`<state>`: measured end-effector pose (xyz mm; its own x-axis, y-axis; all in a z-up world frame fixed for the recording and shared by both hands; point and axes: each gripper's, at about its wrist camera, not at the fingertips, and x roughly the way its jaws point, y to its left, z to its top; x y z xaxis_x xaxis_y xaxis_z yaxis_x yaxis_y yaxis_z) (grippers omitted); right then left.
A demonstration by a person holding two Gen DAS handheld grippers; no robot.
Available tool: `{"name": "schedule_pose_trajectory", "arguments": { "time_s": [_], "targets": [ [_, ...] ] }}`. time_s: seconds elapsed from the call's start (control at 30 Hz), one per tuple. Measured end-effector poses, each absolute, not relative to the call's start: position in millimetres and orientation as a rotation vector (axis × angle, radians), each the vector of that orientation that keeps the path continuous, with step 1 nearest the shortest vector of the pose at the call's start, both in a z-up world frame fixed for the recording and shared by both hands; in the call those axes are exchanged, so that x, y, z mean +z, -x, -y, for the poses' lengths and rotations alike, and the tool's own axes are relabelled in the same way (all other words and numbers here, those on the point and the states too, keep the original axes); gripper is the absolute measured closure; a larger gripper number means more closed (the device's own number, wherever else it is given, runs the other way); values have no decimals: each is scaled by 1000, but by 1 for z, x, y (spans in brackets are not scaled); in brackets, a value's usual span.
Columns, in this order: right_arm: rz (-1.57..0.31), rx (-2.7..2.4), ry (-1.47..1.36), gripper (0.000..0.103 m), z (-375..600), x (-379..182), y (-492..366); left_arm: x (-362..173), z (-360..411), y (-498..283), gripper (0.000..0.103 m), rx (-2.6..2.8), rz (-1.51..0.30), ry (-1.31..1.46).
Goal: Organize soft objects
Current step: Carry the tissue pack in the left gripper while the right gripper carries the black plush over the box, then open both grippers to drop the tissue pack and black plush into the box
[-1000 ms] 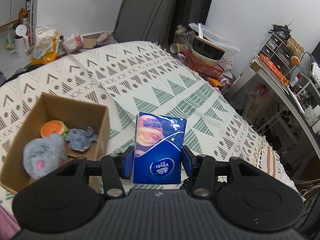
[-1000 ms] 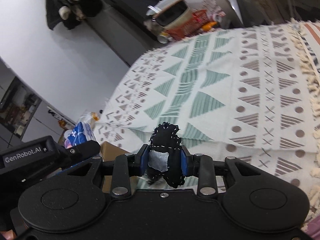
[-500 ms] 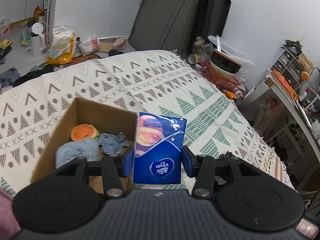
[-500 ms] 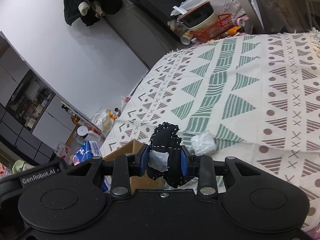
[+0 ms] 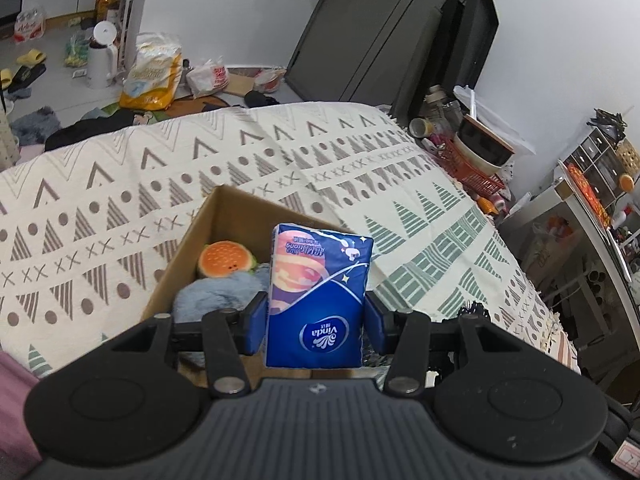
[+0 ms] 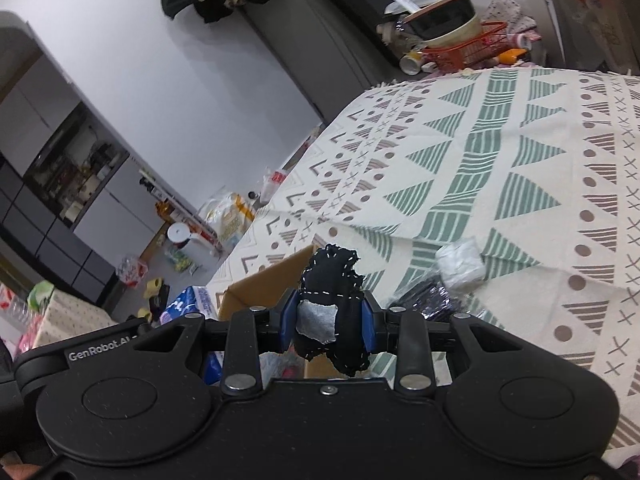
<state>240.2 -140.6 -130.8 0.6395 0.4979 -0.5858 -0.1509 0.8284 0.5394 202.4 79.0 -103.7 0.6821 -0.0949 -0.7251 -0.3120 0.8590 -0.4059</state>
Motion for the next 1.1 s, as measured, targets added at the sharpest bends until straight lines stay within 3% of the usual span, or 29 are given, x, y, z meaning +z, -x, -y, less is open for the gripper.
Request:
{"name": "schedule_pose_trajectory", "arguments": {
  "time_s": [0.83, 1.1],
  "targets": [
    [-911, 483, -347, 70, 75, -150, -239, -145, -121, -199, 54, 120, -926, 603],
    [-947, 522, -367, 59, 76, -150, -231, -148, -123, -190, 50, 126, -956, 617]
  ]
}}
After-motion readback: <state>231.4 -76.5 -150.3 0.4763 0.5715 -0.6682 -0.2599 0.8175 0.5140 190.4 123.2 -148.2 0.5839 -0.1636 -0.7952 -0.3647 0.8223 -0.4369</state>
